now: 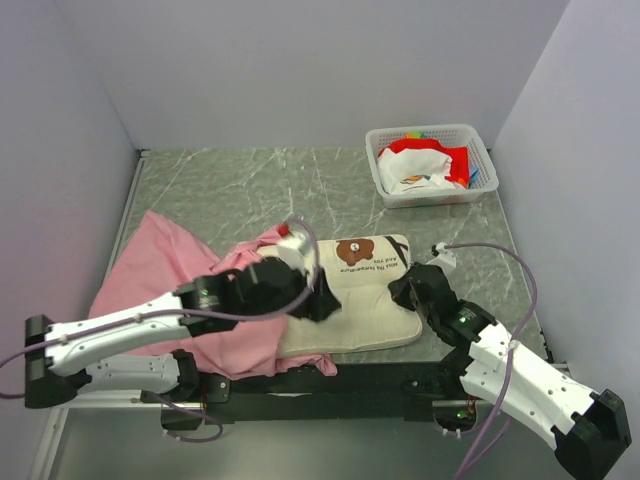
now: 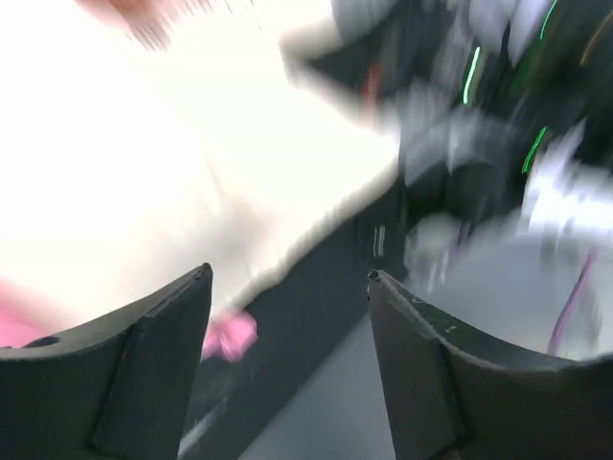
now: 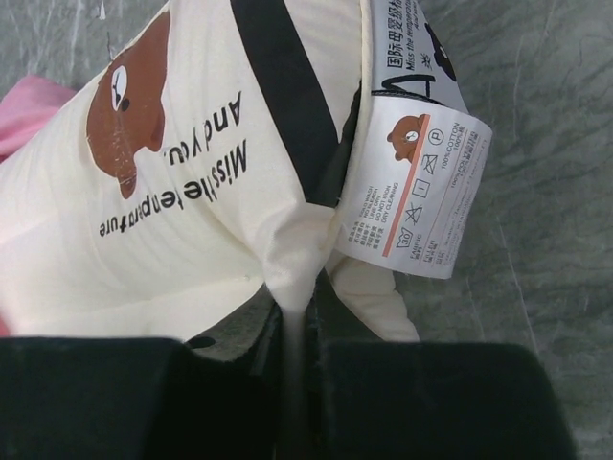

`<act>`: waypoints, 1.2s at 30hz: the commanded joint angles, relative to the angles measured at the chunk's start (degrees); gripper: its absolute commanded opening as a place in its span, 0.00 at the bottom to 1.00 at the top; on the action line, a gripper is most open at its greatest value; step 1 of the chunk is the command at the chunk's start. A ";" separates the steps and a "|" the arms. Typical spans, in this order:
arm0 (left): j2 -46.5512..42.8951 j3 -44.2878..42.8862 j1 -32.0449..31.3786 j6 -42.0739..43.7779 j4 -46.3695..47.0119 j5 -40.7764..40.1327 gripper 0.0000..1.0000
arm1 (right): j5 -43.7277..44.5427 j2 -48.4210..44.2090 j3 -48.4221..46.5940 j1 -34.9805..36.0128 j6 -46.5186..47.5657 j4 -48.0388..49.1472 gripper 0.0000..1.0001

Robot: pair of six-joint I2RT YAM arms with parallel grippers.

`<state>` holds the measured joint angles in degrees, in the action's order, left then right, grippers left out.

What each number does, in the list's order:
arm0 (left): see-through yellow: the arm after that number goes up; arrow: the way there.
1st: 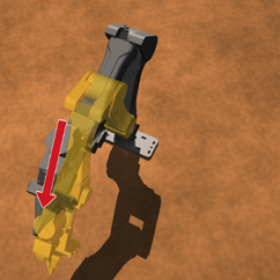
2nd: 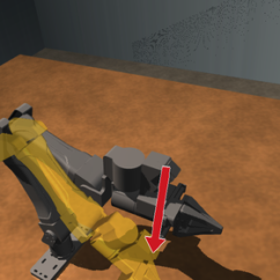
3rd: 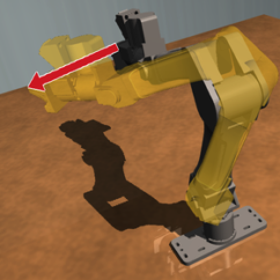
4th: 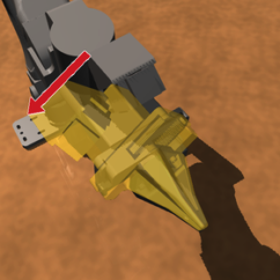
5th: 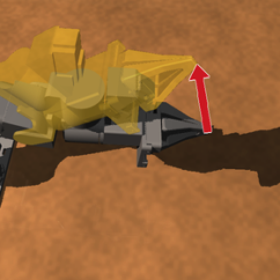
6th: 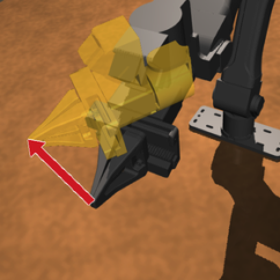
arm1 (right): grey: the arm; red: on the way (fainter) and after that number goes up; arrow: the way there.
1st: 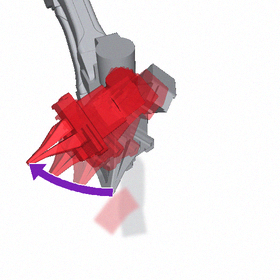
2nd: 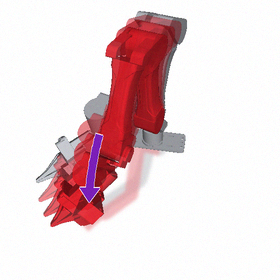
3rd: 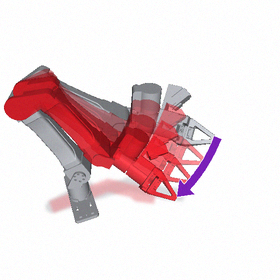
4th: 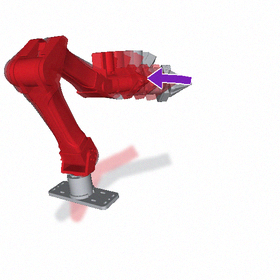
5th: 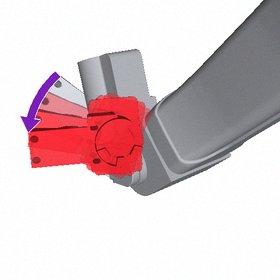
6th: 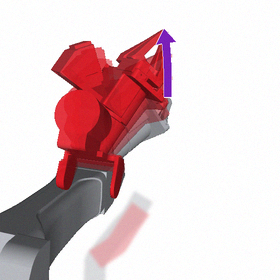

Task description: Put the pillow into the pillowcase

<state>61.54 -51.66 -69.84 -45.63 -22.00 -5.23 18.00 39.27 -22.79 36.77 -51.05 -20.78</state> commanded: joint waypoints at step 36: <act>37.53 -32.09 31.00 15.30 -22.92 -20.00 0.01 | -17.82 21.74 -5.08 -13.22 16.59 15.95 0.48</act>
<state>101.80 -79.85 -38.83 -33.04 -48.90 -30.30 4.05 62.72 -28.95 23.40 -35.68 -5.89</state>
